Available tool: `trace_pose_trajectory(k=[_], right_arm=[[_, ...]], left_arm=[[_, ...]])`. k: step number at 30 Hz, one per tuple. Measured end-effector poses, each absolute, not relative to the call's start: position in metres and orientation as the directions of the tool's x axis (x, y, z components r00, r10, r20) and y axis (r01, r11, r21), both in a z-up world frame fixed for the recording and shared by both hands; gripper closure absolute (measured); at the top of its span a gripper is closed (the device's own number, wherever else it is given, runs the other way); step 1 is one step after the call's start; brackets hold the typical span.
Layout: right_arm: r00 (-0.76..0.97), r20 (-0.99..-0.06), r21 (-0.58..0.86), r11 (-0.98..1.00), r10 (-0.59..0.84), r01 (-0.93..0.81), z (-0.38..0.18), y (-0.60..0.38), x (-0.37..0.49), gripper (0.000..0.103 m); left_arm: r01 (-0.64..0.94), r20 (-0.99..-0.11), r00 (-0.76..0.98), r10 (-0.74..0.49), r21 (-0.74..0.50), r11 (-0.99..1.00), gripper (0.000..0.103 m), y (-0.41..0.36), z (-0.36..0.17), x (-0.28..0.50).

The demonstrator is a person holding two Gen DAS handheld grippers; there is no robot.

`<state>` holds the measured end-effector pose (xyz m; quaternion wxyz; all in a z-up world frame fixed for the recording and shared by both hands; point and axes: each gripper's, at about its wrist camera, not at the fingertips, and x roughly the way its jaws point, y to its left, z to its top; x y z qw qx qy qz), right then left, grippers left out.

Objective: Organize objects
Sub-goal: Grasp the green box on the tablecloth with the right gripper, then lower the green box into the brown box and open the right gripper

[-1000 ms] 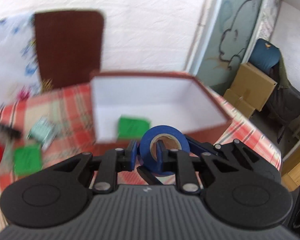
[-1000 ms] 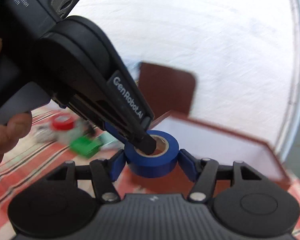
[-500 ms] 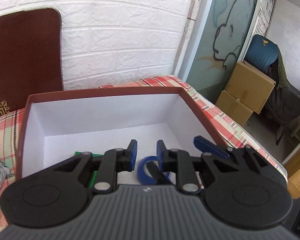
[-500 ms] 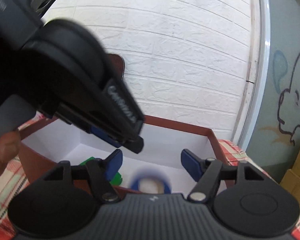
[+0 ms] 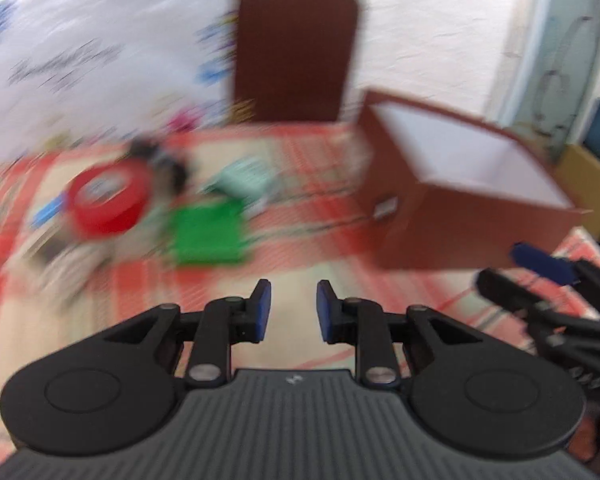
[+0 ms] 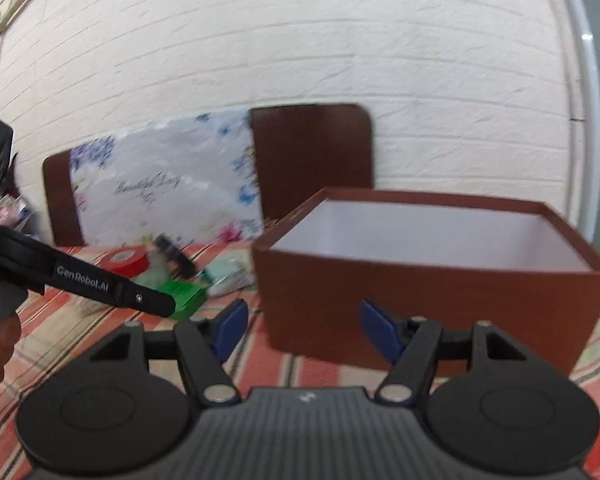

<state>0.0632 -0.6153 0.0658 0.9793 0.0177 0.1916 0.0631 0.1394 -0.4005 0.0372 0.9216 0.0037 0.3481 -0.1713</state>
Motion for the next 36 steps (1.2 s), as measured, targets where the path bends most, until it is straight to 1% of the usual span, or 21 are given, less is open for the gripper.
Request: trace_pose_trajectory(k=[2, 4, 6, 7, 8, 9, 11, 13, 14, 17, 18, 19, 20, 22, 26, 28, 32, 33, 34, 35, 36], right_arm=[[0.881, -0.432, 0.062, 0.981, 0.195, -0.186, 0.053, -0.592, 0.073, 0.039], [0.841, -0.486, 0.058, 0.97, 0.235, -0.238, 0.044, -0.567, 0.088, 0.041], [0.809, -0.525, 0.063, 0.96, 0.265, -0.273, 0.036, -0.55, 0.11, 0.041], [0.799, -0.536, 0.07, 0.958, 0.272, -0.279, 0.034, -0.541, 0.12, 0.041], [0.79, -0.549, 0.083, 0.958, 0.274, -0.275, 0.033, -0.535, 0.135, 0.041], [0.782, -0.558, 0.106, 0.959, 0.277, -0.264, 0.035, -0.528, 0.149, 0.04], [0.781, -0.558, 0.152, 0.959, 0.282, -0.238, 0.036, -0.52, 0.171, 0.035], [0.78, -0.562, 0.157, 0.961, 0.276, -0.228, 0.035, -0.506, 0.192, 0.024], [0.783, -0.567, 0.143, 0.967, 0.254, -0.21, 0.032, -0.498, 0.203, 0.022], [0.76, -0.613, 0.119, 0.976, 0.216, -0.182, 0.02, -0.475, 0.232, 0.022], [0.747, -0.632, 0.119, 0.978, 0.208, -0.172, 0.013, -0.471, 0.239, 0.029], [0.735, -0.649, 0.108, 0.98, 0.195, -0.164, 0.005, -0.469, 0.242, 0.032], [0.752, -0.632, 0.085, 0.982, 0.185, -0.169, 0.003, -0.468, 0.238, 0.034], [0.752, -0.635, 0.053, 0.982, 0.175, -0.184, 0.004, -0.469, 0.223, 0.038], [0.748, -0.631, 0.012, 0.967, 0.206, -0.256, 0.002, -0.49, 0.164, 0.039], [0.745, -0.633, 0.0, 0.963, 0.209, -0.269, 0.003, -0.506, 0.128, 0.039], [0.764, -0.615, -0.012, 0.967, 0.194, -0.255, 0.004, -0.532, 0.066, 0.039], [0.772, -0.607, -0.019, 0.968, 0.189, -0.251, 0.005, -0.536, 0.059, 0.034], [0.776, -0.604, -0.02, 0.97, 0.18, -0.241, 0.007, -0.538, 0.055, 0.021], [0.776, -0.605, -0.01, 0.972, 0.18, -0.233, 0.008, -0.541, 0.055, 0.015], [0.775, -0.604, 0.008, 0.974, 0.185, -0.227, 0.009, -0.543, 0.055, 0.015]], left_arm=[[0.231, -0.654, 0.714, -0.251, -0.119, 0.966, 0.076, -0.364, 0.02, 0.139], [0.15, -0.644, 0.745, -0.173, -0.091, 0.984, 0.076, -0.336, 0.008, 0.139], [0.101, -0.606, 0.789, -0.097, -0.029, 0.995, 0.075, -0.317, -0.005, 0.137], [0.097, -0.564, 0.821, -0.084, -0.006, 0.995, 0.073, -0.311, -0.01, 0.133], [0.102, -0.54, 0.834, -0.11, -0.044, 0.994, 0.073, -0.304, -0.012, 0.131], [0.102, -0.537, 0.834, -0.127, -0.077, 0.992, 0.073, -0.301, -0.009, 0.132], [0.099, -0.533, 0.837, -0.124, -0.075, 0.992, 0.072, -0.304, -0.008, 0.133], [0.111, -0.526, 0.842, -0.122, -0.053, 0.992, 0.066, -0.31, -0.007, 0.133], [0.119, -0.522, 0.843, -0.129, -0.054, 0.991, 0.064, -0.309, -0.008, 0.131], [0.127, -0.519, 0.841, -0.153, -0.085, 0.988, 0.062, -0.306, -0.006, 0.132], [0.129, -0.518, 0.841, -0.16, -0.096, 0.987, 0.062, -0.304, -0.007, 0.134], [0.125, -0.516, 0.841, -0.161, -0.103, 0.987, 0.062, -0.303, -0.01, 0.13], [0.125, -0.516, 0.841, -0.162, -0.105, 0.987, 0.062, -0.303, -0.01, 0.129], [0.129, -0.516, 0.84, -0.167, -0.11, 0.986, 0.06, -0.302, -0.011, 0.132], [0.136, -0.518, 0.837, -0.176, -0.114, 0.984, 0.059, -0.301, -0.01, 0.133], [0.147, -0.522, 0.832, -0.185, -0.114, 0.982, 0.055, -0.301, -0.01, 0.134], [0.159, -0.56, 0.812, -0.165, -0.061, 0.985, 0.05, -0.313, -0.005, 0.135], [0.163, -0.578, 0.797, -0.174, -0.072, 0.984, 0.05, -0.316, -0.002, 0.134], [0.167, -0.594, 0.778, -0.204, -0.117, 0.979, 0.05, -0.319, 0.003, 0.132], [0.178, -0.607, 0.752, -0.257, -0.189, 0.966, 0.05, -0.321, 0.008, 0.13], [0.196, -0.618, 0.716, -0.325, -0.27, 0.943, 0.05, -0.325, 0.013, 0.129]])
